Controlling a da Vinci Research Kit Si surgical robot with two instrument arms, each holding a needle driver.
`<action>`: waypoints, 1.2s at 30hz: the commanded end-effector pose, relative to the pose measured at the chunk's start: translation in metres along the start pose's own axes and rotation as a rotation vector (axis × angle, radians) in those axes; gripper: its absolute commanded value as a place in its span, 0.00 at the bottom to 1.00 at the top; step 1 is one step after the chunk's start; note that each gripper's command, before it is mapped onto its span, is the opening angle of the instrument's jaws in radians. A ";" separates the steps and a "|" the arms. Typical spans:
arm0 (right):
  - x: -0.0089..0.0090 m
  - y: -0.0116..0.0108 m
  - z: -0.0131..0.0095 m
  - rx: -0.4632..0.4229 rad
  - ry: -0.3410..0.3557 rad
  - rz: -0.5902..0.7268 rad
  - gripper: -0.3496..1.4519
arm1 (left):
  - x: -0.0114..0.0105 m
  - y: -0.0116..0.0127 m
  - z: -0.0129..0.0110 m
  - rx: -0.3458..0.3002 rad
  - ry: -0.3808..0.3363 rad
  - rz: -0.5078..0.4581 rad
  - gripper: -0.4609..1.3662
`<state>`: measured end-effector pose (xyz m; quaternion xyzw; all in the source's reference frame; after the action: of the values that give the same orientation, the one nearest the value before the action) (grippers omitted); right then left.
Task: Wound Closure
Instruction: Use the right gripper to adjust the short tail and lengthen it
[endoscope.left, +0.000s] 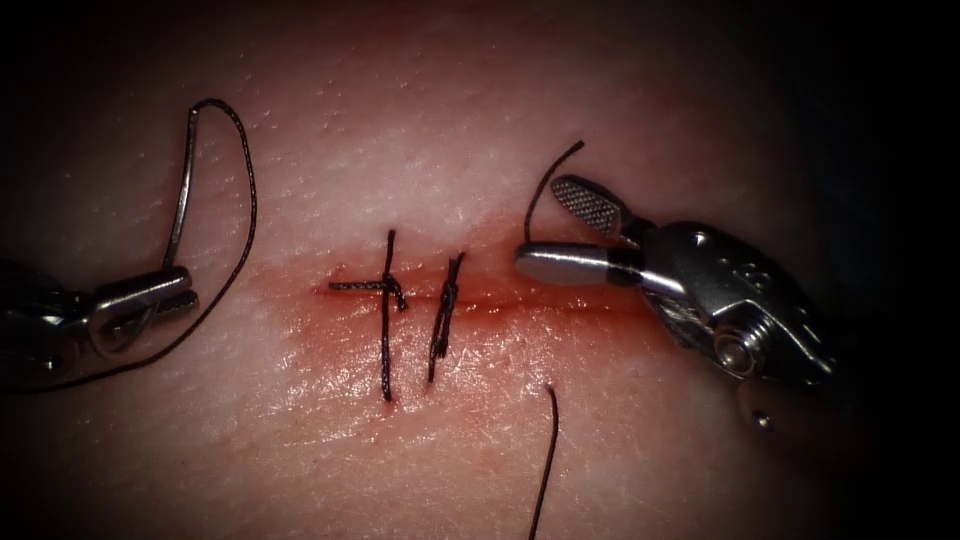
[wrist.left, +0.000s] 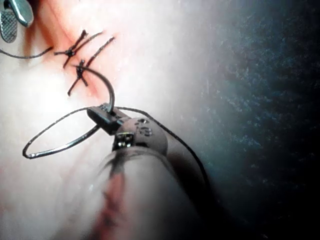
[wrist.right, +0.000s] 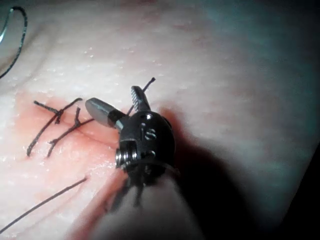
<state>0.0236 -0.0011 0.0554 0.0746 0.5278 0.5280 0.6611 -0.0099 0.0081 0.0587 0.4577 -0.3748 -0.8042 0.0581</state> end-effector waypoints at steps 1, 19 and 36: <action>0.0001 0.0002 0.0000 -0.013 0.002 0.011 0.79 | 0.0000 0.0000 0.0000 -0.008 -0.002 0.000 0.06; -0.0004 0.0039 0.0017 -0.113 -0.013 0.107 0.74 | 0.0000 0.0000 -0.0001 -0.008 -0.002 0.000 0.06; -0.0003 0.0031 0.0049 -0.091 -0.011 0.116 0.63 | -0.0001 0.0001 0.0000 -0.008 -0.001 0.001 0.06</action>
<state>0.0257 0.0024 0.0597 0.0782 0.4952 0.5883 0.6344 -0.0098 0.0081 0.0588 0.4567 -0.3755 -0.8044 0.0581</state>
